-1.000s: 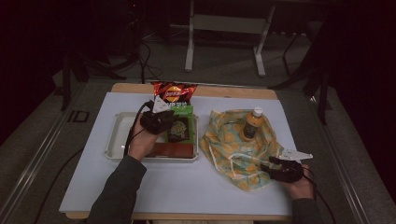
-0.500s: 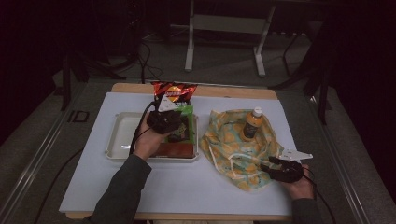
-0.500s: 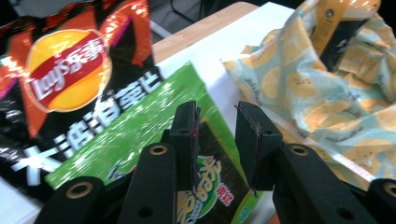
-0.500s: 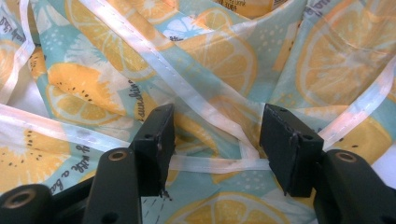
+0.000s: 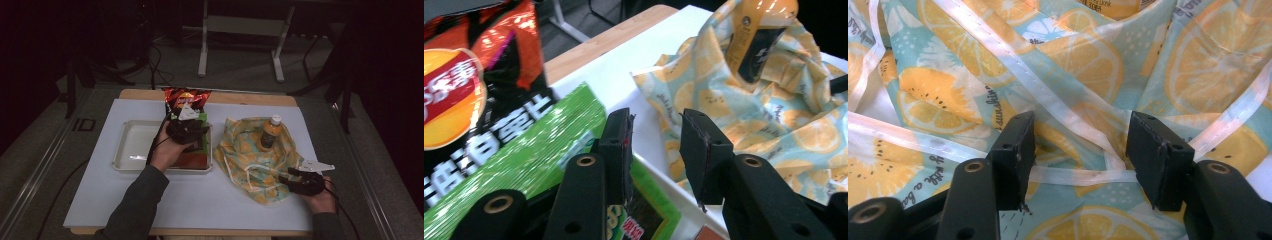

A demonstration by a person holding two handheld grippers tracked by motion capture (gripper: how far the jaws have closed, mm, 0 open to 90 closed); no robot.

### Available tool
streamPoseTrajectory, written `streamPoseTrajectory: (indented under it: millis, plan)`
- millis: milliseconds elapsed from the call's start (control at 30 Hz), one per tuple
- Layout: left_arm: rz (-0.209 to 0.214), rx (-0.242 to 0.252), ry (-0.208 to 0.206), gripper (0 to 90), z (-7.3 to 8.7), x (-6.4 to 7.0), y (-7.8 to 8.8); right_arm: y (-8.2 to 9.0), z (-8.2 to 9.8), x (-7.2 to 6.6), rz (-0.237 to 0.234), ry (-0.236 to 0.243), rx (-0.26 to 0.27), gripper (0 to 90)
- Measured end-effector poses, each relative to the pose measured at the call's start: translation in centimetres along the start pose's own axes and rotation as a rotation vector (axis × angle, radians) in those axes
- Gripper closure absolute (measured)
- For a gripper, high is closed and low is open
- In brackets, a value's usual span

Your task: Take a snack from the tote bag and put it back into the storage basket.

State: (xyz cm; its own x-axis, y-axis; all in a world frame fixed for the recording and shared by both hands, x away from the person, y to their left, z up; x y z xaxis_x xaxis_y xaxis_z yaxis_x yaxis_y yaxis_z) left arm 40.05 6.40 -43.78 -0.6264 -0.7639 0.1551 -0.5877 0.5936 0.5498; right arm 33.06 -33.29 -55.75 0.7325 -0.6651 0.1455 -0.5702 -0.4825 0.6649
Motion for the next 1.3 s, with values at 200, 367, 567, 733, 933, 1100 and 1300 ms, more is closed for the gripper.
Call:
streamPoseTrajectory:
  millis: [200,367,567,733,933,1100,1300]
  plan:
    - [0.030,-0.006,-0.004,62.0,-0.3,1.0,-0.7,0.0,0.0,0.0,-0.002,-0.002,-0.001,44.9]
    - [0.054,-0.010,-0.007,61.2,-0.5,1.9,-1.6,0.0,0.0,0.0,-0.002,-0.002,0.000,44.9]
    - [0.077,-0.022,-0.016,61.0,-0.7,2.7,-2.3,0.0,0.0,0.0,-0.003,-0.002,-0.001,44.9]
    - [0.095,-0.029,-0.021,60.8,-0.8,3.2,-2.8,0.0,0.0,0.0,-0.003,-0.002,-0.001,45.0]
    - [0.116,-0.033,-0.029,60.4,-1.1,4.0,-3.4,0.0,0.0,0.0,-0.002,-0.002,-0.001,44.9]
    - [0.144,-0.026,-0.034,60.5,-1.5,4.6,-3.8,0.0,0.0,0.0,-0.001,-0.001,0.000,44.9]
    - [0.171,-0.033,-0.033,60.4,-1.9,5.0,-4.6,0.0,0.0,0.0,-0.002,-0.001,-0.001,44.8]
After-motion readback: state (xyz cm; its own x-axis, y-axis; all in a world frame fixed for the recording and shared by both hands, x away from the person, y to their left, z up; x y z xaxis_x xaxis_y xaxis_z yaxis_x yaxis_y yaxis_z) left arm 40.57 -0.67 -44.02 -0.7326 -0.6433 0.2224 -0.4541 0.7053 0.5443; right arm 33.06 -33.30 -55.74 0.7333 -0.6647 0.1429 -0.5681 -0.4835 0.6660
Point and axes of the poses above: each handheld gripper's, and its own axes: y roughly backward along the jaws, z roughly out of its underside, x roughly to its right, the point moved 3 cm from there along -y, roughly forward along the jaws, and after that the axes turned 12 degrees about y, right-handed, at the moved point
